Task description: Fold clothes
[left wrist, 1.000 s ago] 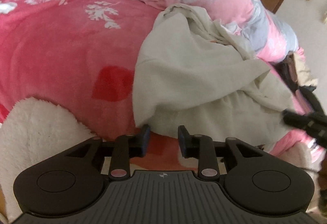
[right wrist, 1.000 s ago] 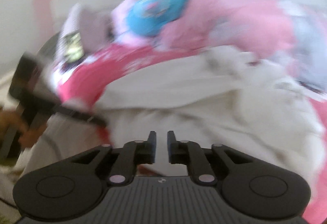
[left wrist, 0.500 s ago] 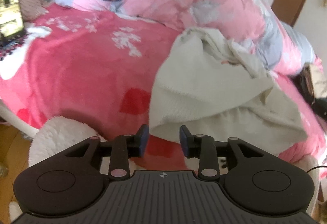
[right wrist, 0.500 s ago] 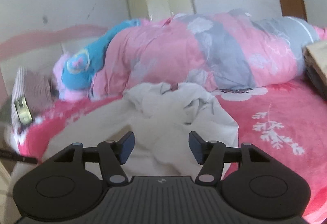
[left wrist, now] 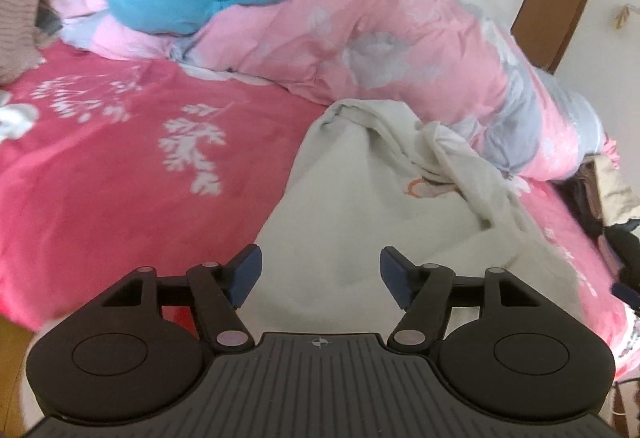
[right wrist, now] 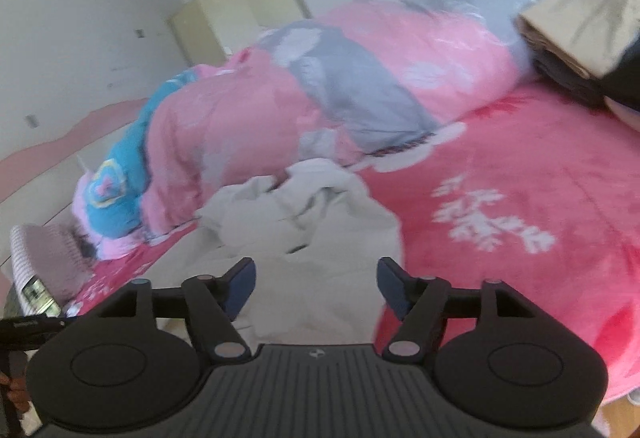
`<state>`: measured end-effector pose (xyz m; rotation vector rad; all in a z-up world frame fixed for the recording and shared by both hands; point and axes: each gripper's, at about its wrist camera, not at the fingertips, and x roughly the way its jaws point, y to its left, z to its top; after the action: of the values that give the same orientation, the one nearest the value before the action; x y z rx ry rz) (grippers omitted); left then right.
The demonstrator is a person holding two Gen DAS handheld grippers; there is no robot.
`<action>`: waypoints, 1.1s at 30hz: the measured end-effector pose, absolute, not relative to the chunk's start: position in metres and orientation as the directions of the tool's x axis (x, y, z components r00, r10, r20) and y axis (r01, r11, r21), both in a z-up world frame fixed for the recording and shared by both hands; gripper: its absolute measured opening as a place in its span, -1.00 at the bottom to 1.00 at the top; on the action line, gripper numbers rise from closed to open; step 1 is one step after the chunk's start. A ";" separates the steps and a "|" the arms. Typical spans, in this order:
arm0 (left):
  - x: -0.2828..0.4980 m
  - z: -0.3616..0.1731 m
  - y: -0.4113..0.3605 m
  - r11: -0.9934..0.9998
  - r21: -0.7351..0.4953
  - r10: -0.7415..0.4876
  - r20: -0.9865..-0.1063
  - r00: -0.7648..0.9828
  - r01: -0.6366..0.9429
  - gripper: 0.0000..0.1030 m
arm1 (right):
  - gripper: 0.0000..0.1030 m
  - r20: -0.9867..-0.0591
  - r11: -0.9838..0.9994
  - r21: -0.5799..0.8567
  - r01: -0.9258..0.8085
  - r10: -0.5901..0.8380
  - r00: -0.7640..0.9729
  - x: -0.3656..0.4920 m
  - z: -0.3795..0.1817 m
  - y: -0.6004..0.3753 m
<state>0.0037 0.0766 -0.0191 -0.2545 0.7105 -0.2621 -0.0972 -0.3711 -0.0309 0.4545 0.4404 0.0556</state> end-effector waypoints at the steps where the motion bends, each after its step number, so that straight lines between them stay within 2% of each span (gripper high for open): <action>1: 0.011 -0.025 0.074 0.938 -0.316 -0.315 -0.618 0.720 0.140 0.28 | 0.50 -0.415 0.891 0.450 0.058 0.151 0.897 -0.092 -0.031 -0.376; 7: 0.004 -0.039 0.074 0.934 -0.319 -0.331 -0.611 0.719 0.160 0.29 | 0.52 -0.510 0.836 0.522 0.169 0.147 0.848 -0.044 -0.044 -0.390; 11: -0.007 -0.038 0.083 0.938 -0.302 -0.324 -0.598 0.733 0.168 0.29 | 0.51 -0.435 0.877 0.480 0.041 0.197 0.878 -0.042 -0.031 -0.356; 14: -0.008 -0.034 0.090 0.933 -0.321 -0.331 -0.594 0.733 0.161 0.29 | 0.51 -0.388 0.930 0.342 -0.136 0.271 0.881 -0.049 -0.021 -0.307; 20: -0.020 -0.031 0.100 0.929 -0.342 -0.328 -0.582 0.744 0.142 0.29 | 0.50 -0.404 0.961 0.132 -0.242 0.275 0.872 -0.041 -0.035 -0.242; 23: -0.022 -0.028 0.100 0.929 -0.341 -0.328 -0.577 0.748 0.144 0.29 | 0.41 -0.413 0.956 0.025 -0.291 0.275 0.868 -0.037 -0.042 -0.209; 30: 0.011 -0.021 0.078 0.915 -0.325 -0.389 -0.541 0.746 0.240 0.35 | 0.40 -0.361 0.930 0.223 -0.292 0.357 0.862 -0.032 -0.012 -0.245; 33: 0.030 -0.027 0.055 0.895 -0.330 -0.437 -0.515 0.738 0.300 0.35 | 0.44 -0.399 0.930 0.283 -0.233 0.335 0.854 -0.017 0.002 -0.268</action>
<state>0.0299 0.0551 -0.0275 -0.2321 0.6206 -0.4085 -0.0165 -0.2682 0.0024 0.2289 0.4588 0.3018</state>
